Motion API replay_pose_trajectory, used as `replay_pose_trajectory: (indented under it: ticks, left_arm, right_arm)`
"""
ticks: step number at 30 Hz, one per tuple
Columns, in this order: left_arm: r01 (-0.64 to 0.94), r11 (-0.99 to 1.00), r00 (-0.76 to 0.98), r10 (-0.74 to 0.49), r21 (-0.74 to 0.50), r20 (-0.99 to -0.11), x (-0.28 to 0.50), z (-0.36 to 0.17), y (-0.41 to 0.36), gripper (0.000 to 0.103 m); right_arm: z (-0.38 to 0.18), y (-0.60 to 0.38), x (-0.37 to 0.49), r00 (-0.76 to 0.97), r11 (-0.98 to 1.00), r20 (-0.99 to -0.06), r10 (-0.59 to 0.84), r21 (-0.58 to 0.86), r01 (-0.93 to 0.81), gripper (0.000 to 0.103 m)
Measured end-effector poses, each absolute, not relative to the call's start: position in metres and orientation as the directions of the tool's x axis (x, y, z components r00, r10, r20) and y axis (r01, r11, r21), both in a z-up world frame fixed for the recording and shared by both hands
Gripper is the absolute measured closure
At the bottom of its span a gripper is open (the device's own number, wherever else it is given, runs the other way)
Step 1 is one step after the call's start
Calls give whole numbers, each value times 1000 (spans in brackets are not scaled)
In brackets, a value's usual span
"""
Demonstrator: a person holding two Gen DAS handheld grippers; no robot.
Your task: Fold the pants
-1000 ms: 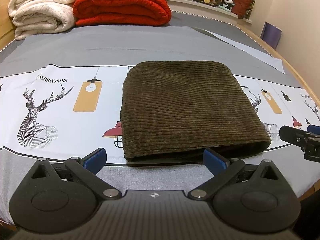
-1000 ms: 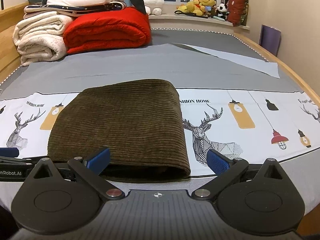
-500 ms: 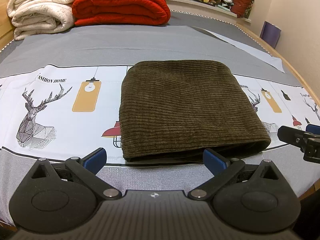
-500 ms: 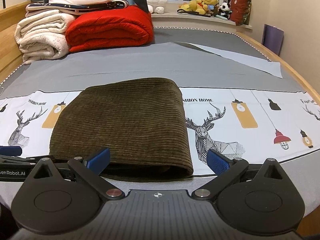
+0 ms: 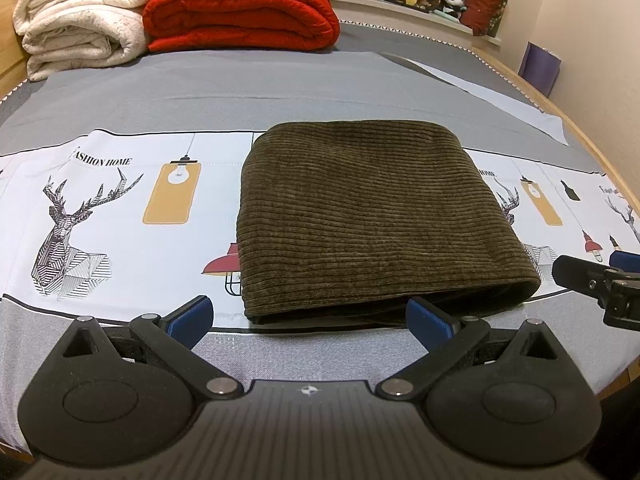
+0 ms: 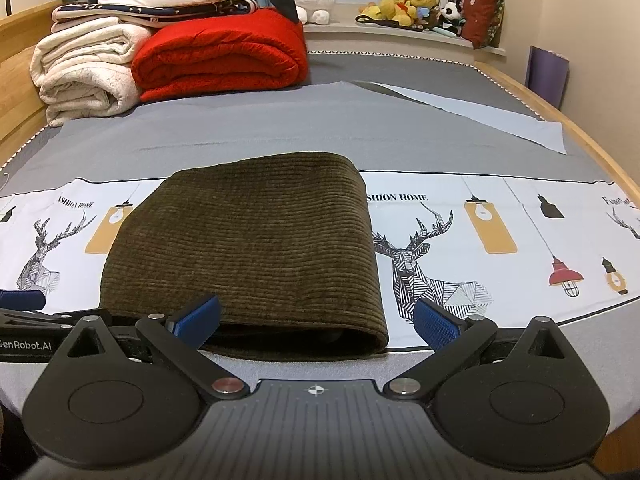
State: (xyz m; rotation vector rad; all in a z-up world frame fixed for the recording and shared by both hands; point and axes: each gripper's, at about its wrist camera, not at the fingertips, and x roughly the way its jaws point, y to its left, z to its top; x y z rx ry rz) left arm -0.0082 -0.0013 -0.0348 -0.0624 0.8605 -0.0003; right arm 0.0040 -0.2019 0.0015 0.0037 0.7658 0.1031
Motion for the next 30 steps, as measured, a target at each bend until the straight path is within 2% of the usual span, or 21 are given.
replay_pose_trajectory:
  ticks: [30]
  left_arm:
    - [4,998,659,-46,-58,-750,-10,-35,0,0]
  right_arm:
    - [-2,-202,5,701,994,-706,101,45,-98,1]
